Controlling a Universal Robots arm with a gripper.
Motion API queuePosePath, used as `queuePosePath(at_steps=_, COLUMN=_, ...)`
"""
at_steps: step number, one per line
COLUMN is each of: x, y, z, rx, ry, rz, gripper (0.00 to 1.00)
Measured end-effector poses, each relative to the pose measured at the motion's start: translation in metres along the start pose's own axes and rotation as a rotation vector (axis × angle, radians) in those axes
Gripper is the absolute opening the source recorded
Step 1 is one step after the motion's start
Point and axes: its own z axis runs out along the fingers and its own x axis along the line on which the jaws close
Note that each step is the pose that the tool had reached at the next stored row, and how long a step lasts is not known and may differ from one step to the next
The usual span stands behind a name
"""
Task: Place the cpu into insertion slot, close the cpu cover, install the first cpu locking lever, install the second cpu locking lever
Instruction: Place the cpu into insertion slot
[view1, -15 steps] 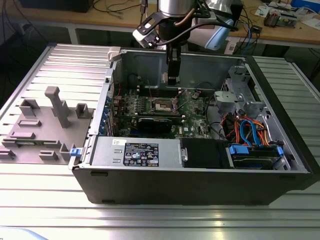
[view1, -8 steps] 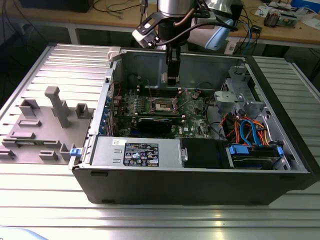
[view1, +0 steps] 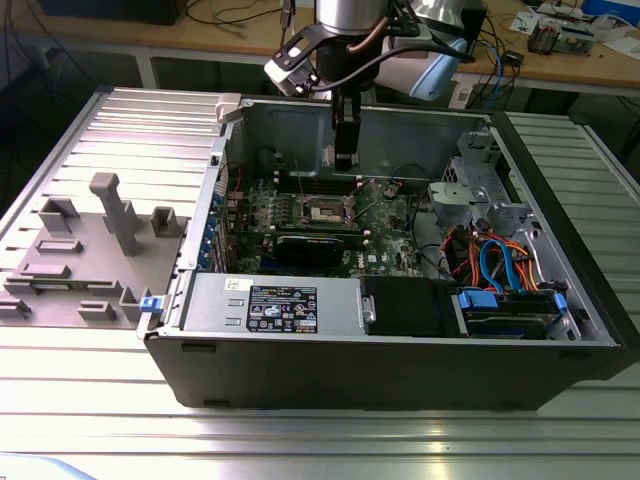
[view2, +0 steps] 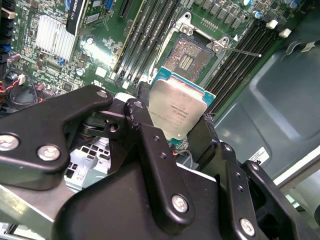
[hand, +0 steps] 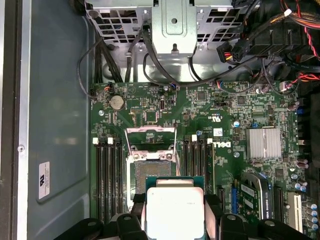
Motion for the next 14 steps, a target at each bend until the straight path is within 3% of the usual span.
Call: queuePosePath(at_steps=14, x=0.0002, y=-0.0005, z=0.002, rx=0.0001, ry=0.0, rz=0.0, gripper=0.54)
